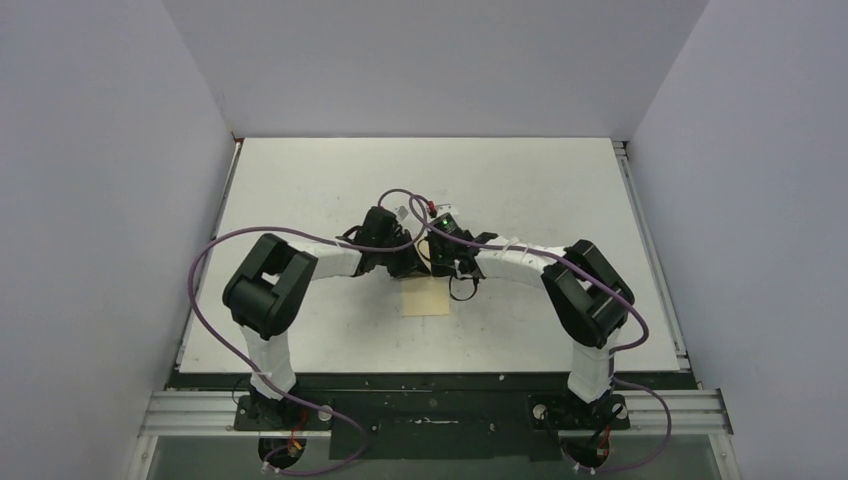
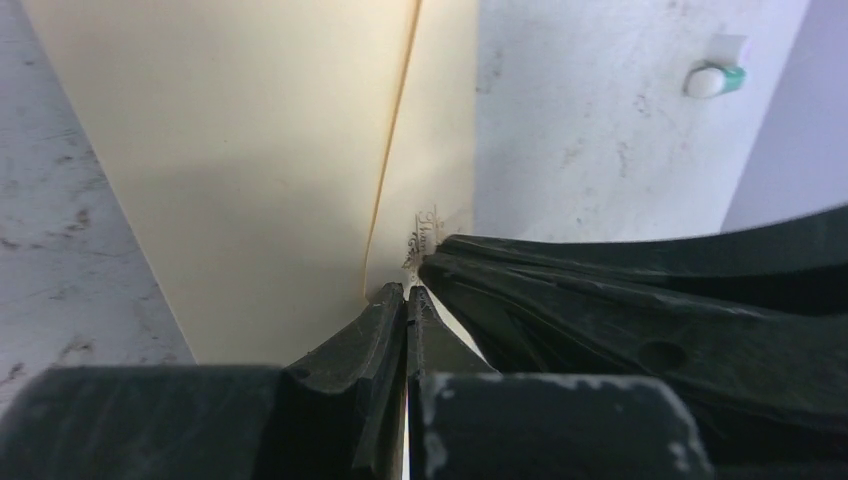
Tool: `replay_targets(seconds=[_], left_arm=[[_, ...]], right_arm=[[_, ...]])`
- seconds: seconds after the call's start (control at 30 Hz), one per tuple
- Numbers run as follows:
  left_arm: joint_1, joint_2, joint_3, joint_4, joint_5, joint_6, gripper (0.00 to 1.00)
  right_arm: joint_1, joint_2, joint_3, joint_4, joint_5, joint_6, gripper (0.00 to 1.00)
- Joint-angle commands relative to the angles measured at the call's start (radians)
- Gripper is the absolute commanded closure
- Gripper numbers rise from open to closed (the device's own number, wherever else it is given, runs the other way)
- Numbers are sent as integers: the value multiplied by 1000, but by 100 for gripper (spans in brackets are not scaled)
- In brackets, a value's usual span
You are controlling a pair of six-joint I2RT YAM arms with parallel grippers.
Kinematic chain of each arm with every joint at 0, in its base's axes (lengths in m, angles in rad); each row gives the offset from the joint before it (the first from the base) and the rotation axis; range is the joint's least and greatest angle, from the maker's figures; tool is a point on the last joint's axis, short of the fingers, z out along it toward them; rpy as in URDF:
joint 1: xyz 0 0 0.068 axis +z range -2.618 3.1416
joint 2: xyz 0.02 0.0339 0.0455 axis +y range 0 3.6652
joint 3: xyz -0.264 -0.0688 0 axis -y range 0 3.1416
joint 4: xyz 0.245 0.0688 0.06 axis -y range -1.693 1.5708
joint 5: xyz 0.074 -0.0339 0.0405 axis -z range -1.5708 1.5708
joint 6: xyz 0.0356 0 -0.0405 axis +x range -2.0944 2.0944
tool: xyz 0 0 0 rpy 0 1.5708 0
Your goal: Place the letter into the envelope and seal it
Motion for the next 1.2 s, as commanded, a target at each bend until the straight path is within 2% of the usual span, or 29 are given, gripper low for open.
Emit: replay_targets(seconds=[0.0,0.33,0.43,0.57,0.7,0.87,1.17], left_arm=[[-4,20,55,-80,-100,49,100],[0,53,43,-197,-150,44,100],[18,72,22,-190,-104,16,100],[51,99,-51,-73,2,-28,100],[65,136,-83,-9,86,-39,100],[66,142,-84,-16,96,-27,100],[81,159,-122,27,128,-52,100]], right_arm=[[9,11,51,44,28,4,95],[8,34,49,82,-1,-8,95],[8,52,51,117,-37,-15,95],[4,101,75,128,-39,-15,94],[10,157,139,34,103,-8,94],[8,207,162,3,201,0,93],[5,309,268,-37,240,2,88]])
